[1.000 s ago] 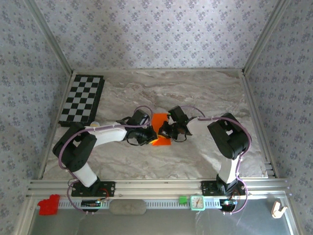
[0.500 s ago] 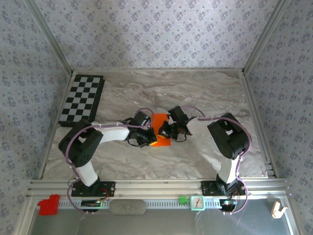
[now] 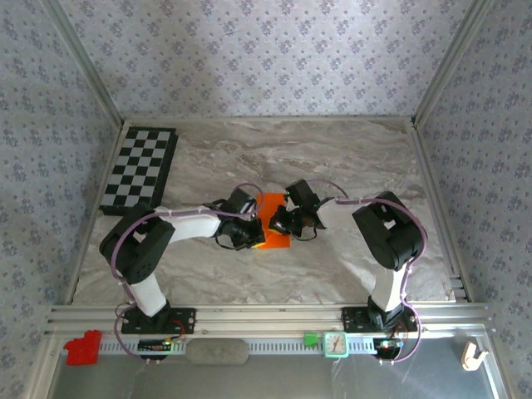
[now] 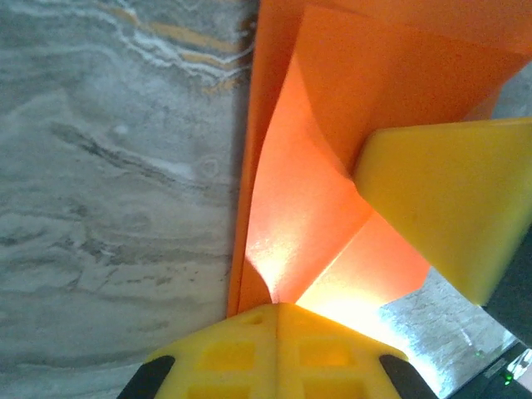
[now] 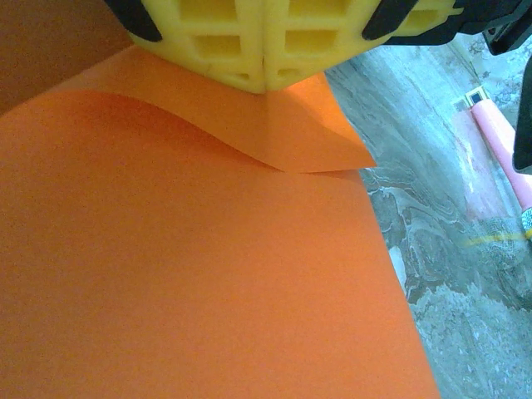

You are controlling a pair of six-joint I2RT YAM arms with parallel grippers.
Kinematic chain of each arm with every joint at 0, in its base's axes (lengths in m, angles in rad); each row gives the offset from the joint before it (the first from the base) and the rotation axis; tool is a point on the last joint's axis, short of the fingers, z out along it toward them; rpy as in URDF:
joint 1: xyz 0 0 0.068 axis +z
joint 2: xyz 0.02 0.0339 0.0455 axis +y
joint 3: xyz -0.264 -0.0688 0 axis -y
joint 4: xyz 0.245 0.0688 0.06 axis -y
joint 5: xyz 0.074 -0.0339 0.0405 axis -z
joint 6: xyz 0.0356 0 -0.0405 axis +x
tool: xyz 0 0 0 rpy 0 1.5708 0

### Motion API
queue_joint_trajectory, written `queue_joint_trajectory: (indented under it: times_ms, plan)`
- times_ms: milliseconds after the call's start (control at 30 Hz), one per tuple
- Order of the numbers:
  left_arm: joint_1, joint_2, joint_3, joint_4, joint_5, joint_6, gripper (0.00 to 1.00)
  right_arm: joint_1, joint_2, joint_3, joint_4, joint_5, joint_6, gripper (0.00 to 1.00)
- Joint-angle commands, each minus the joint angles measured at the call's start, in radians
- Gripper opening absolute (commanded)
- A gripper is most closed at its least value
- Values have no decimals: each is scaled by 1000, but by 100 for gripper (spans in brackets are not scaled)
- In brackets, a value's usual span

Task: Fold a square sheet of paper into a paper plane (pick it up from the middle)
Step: Fold the triangle a second time at the center of the table.

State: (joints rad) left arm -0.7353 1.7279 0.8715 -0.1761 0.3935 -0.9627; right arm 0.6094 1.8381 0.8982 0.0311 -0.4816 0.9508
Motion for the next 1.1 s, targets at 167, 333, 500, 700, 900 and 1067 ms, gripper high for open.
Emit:
queue_joint_trajectory:
  times_ms: [167,333,500,700,900,1067]
  plan:
    - [-30,30,20,-271,-78,164,2,-13,92,-42,-177,159,5,4]
    - [-40,1,0,-334,-124,186,1,-14,90,-46,-177,159,9,4]
    - [-40,-50,5,-394,-173,207,1,-13,83,-55,-164,159,20,4]
    - [-40,-156,48,-348,-204,193,1,-8,72,-55,-127,155,33,4]
    - [-41,-200,-13,-63,-181,63,2,-8,58,-44,-67,135,44,4]
    - [-39,-126,-26,63,-161,15,1,-12,62,-33,-31,117,55,4]
